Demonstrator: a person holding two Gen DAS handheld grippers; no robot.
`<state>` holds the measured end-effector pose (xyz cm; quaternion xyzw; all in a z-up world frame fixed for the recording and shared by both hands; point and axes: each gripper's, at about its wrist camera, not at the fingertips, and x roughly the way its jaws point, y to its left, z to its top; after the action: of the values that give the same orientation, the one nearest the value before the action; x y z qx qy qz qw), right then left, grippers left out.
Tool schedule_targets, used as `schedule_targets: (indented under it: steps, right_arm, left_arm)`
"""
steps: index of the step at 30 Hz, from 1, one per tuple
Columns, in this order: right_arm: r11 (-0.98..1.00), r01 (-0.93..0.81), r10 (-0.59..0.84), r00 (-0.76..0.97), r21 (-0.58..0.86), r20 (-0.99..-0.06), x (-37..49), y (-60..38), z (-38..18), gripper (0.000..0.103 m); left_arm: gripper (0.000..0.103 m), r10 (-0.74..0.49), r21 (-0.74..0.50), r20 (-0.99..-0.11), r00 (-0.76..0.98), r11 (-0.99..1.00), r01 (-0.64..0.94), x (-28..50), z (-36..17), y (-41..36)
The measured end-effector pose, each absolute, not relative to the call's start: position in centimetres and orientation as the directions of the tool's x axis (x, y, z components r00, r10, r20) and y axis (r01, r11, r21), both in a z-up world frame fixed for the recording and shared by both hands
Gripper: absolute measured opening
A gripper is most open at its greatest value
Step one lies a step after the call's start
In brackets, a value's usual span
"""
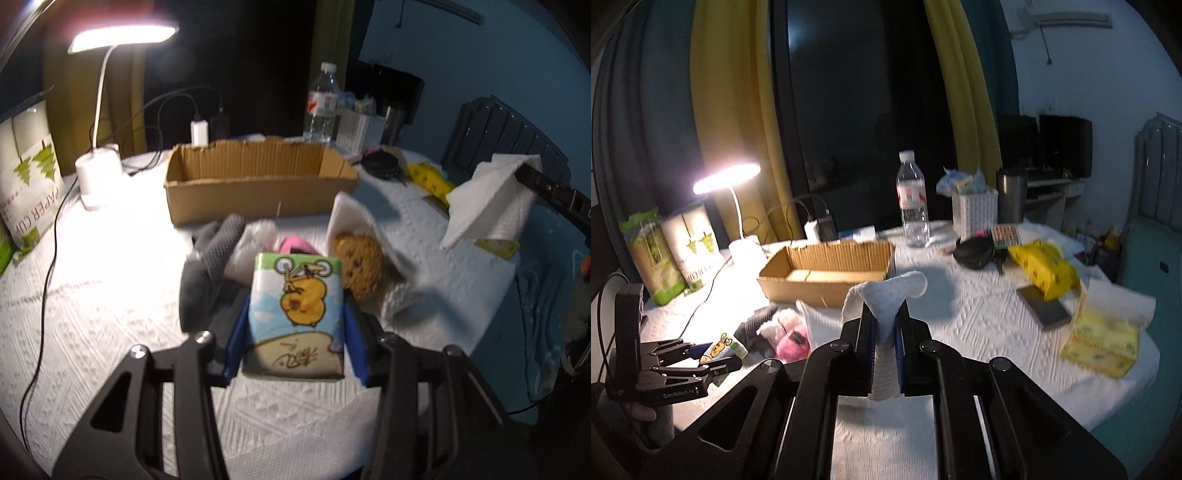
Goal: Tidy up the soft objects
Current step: 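Carry the tissue pack and towel into the cardboard box and release both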
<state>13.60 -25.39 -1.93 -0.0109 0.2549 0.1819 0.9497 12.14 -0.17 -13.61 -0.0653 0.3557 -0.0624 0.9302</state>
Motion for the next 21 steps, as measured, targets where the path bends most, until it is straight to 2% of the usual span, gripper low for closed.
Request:
schedule_targets:
  steps: [7, 21]
  right_arm:
    - [0.921, -0.386, 0.369, 0.813, 0.058, -0.45, 15.3, -24.1, 0.2, 0.01]
    - [0.887, -0.456, 0.438, 0.782, 0.071, -0.442, 22.2, -20.8, 0.4, 0.01]
  left_arm:
    - [0.048, -0.175, -0.162, -0.605, 0.777, 0.982, 0.095, 14.2, -11.0, 0.3]
    - [0.048, -0.134, -0.137, -0.54, 0.831, 0.988, 0.071, 20.6, -8.0, 2.6]
